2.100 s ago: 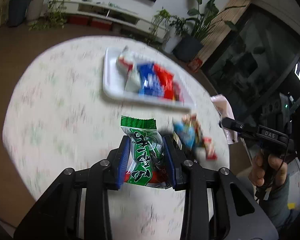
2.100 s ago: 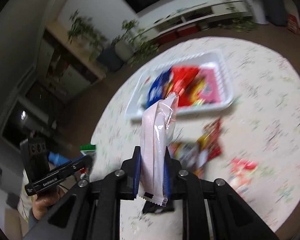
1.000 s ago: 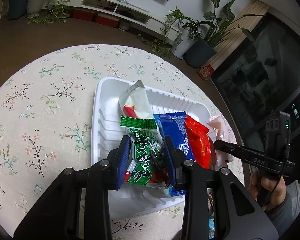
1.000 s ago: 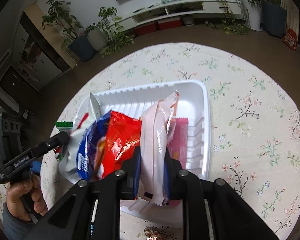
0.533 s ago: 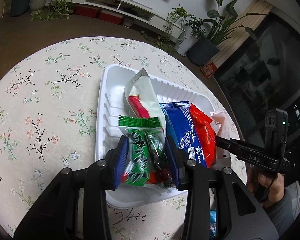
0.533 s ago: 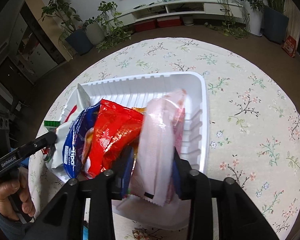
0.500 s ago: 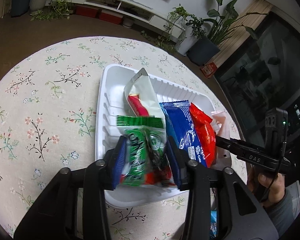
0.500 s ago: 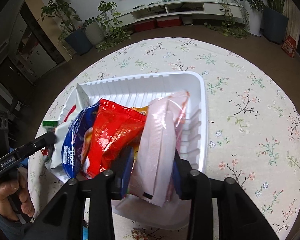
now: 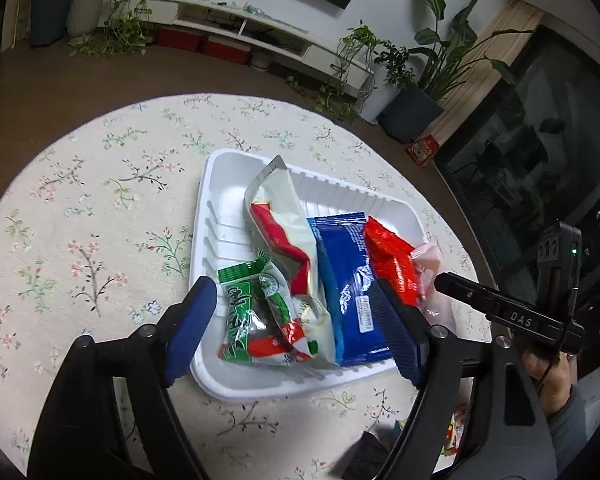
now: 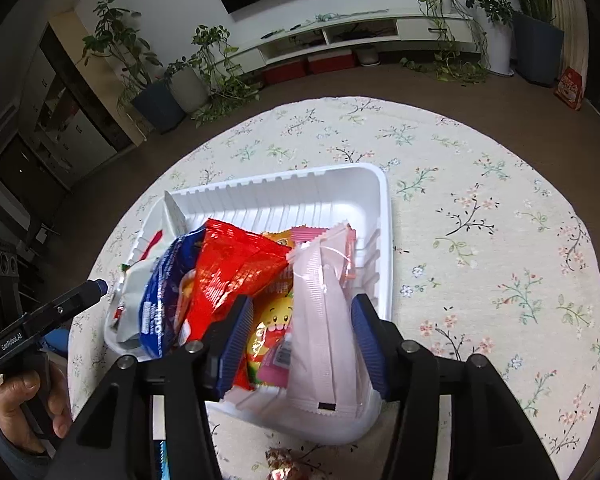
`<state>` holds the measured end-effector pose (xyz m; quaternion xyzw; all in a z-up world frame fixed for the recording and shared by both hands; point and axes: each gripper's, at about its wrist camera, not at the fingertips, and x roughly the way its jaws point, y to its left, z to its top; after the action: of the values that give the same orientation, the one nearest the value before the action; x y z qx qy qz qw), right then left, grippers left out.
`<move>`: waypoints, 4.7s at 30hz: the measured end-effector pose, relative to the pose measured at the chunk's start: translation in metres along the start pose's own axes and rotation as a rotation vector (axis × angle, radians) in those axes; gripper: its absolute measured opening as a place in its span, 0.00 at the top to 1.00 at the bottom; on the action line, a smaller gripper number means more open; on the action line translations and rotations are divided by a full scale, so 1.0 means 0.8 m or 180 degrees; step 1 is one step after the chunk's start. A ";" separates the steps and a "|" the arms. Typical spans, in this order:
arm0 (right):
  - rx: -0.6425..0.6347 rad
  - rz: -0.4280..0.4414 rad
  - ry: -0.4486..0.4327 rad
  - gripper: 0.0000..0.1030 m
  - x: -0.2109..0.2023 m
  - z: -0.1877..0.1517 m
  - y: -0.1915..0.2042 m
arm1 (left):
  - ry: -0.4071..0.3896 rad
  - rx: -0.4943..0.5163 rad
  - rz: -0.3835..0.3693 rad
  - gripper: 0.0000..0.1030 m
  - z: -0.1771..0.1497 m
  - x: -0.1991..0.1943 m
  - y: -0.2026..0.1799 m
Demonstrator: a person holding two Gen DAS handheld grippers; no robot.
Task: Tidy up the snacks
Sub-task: 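Withdraw both tools from the tray toward the black packet and panda bag, then grasp the black packet with the left tool and lift it, then grasp the blue panda-print bag with the right tool while the left tool holds the black packet, then carry both packets over the white tray and open both tools to drop them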
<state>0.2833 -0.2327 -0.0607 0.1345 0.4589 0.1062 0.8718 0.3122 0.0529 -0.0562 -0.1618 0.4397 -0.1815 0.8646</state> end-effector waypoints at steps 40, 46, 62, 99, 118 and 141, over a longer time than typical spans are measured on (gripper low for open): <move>0.0402 -0.0053 -0.0804 0.27 -0.132 -0.185 -0.006 | 0.0554 0.0601 0.0939 0.11 -0.229 -0.026 -0.120; 0.0299 -0.0044 -0.0782 0.27 -0.129 -0.186 0.003 | 0.0654 0.0728 0.1039 0.28 -0.218 -0.021 -0.113; -0.0300 -0.0030 -0.0679 0.28 -0.118 -0.189 0.044 | 0.0643 0.0890 0.0933 0.73 -0.202 -0.022 -0.098; -0.2790 0.0069 0.1157 0.56 0.000 -0.169 0.142 | 0.0288 0.0531 0.0112 0.77 -0.227 -0.086 -0.021; -0.0370 0.1031 0.0092 0.59 -0.112 -0.156 0.044 | 0.0160 0.0174 -0.0437 0.78 -0.201 -0.121 -0.026; 0.0138 0.0607 -0.0345 0.59 -0.089 0.064 0.059 | 0.0061 0.0263 -0.0293 0.78 0.056 -0.052 -0.055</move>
<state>0.2834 -0.2170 0.0378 0.2018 0.3984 0.1713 0.8782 0.3186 0.0384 0.0171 -0.1443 0.4322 -0.2406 0.8570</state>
